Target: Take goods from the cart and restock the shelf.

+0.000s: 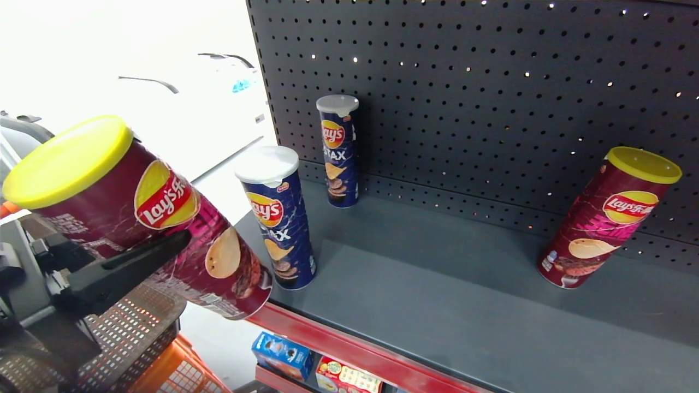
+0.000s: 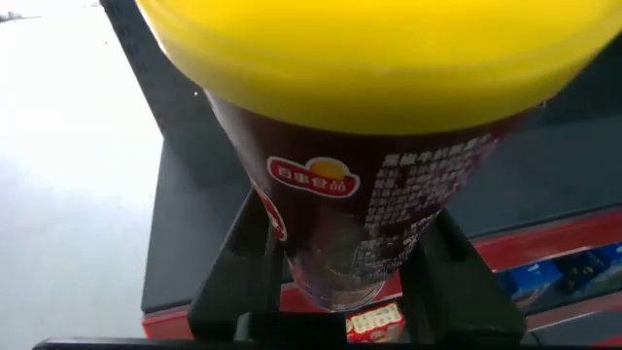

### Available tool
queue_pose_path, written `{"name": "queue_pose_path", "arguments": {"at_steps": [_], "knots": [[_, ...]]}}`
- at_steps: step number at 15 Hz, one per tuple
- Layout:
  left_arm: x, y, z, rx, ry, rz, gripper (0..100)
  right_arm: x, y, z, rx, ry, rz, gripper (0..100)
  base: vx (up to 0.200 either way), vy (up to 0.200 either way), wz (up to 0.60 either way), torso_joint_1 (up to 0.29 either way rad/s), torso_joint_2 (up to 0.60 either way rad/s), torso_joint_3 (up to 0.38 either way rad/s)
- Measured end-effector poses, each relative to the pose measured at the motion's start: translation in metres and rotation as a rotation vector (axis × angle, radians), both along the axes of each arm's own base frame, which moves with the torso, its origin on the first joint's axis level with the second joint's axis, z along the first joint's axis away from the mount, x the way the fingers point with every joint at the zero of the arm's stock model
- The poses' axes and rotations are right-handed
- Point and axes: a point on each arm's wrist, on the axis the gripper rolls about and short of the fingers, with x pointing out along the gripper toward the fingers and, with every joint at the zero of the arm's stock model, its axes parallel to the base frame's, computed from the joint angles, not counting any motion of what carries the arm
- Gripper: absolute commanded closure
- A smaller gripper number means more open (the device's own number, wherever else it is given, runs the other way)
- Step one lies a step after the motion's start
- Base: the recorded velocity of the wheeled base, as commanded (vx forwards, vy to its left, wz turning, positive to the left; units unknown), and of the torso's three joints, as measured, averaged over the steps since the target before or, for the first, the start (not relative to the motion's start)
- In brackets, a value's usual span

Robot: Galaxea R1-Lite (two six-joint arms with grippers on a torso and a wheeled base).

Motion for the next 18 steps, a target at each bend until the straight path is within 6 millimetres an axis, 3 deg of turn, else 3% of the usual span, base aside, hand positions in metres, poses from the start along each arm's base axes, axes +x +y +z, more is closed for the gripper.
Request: {"name": "queue_pose_path", "arguments": {"at_steps": [7, 18], "knots": [[0.000, -0.017, -0.001, 0.010, 0.018, -0.112, 100, 0.000, 0.000, 0.000, 0.000, 0.000, 0.000, 0, 0.000, 0.000, 0.00, 0.000, 0.00, 0.000], [0.025, -0.060, 0.005, 0.042, 0.060, -0.253, 100, 0.000, 0.000, 0.000, -0.002, 0.000, 0.000, 0, 0.000, 0.000, 0.00, 0.000, 0.00, 0.000]]}}
